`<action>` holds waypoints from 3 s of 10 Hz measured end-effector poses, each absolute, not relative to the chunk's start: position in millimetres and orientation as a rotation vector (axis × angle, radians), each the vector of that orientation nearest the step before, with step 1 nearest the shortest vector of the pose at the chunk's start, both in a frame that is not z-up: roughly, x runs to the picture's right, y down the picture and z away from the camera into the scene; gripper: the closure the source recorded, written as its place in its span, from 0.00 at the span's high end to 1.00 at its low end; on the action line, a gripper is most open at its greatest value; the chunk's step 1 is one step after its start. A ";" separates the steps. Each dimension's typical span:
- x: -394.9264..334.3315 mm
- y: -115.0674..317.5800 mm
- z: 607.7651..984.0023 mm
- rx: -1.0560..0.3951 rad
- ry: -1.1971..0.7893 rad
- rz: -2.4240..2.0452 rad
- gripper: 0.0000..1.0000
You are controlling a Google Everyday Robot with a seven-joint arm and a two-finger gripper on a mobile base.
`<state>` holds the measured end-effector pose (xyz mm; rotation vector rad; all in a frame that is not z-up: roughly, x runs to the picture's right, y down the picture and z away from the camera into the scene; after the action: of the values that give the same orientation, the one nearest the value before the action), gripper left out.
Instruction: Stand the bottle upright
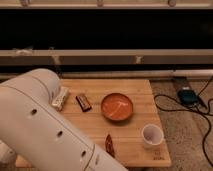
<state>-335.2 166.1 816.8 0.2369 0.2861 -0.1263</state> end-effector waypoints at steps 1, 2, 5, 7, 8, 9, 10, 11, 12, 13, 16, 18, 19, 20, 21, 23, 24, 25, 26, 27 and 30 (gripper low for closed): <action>-336.0 165.0 817.8 0.241 0.282 -0.123 0.80; -337.0 163.0 818.8 0.248 0.279 -0.122 0.80; -341.1 152.1 822.7 0.283 0.270 -0.124 0.80; -343.6 144.4 824.6 0.304 0.265 -0.123 0.80; -344.6 139.5 825.4 0.315 0.262 -0.122 0.80; -345.1 135.5 826.0 0.324 0.261 -0.121 0.80; -345.6 132.1 826.5 0.332 0.260 -0.123 0.80; -345.7 129.1 827.0 0.340 0.258 -0.124 0.80; -345.6 127.1 827.6 0.347 0.258 -0.127 0.80; -344.7 124.8 829.0 0.354 0.258 -0.130 0.80; -343.2 116.4 832.7 0.369 0.259 -0.132 0.80; -342.3 110.0 837.4 0.380 0.261 -0.131 0.80; -342.4 108.1 839.0 0.383 0.263 -0.132 0.80; -342.7 107.1 842.7 0.383 0.266 -0.133 0.80; -343.2 107.3 844.8 0.380 0.267 -0.135 0.80; -343.6 110.7 849.6 0.372 0.272 -0.138 0.80; -343.5 112.4 852.2 0.370 0.277 -0.141 0.80; -343.2 112.5 853.3 0.369 0.281 -0.142 0.80; -341.9 111.9 854.8 0.368 0.288 -0.143 0.80; -340.0 111.3 856.9 0.367 0.299 -0.145 0.80; -337.7 112.0 860.5 0.363 0.320 -0.148 0.76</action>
<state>-337.7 112.0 860.5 0.3626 0.3197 -0.1482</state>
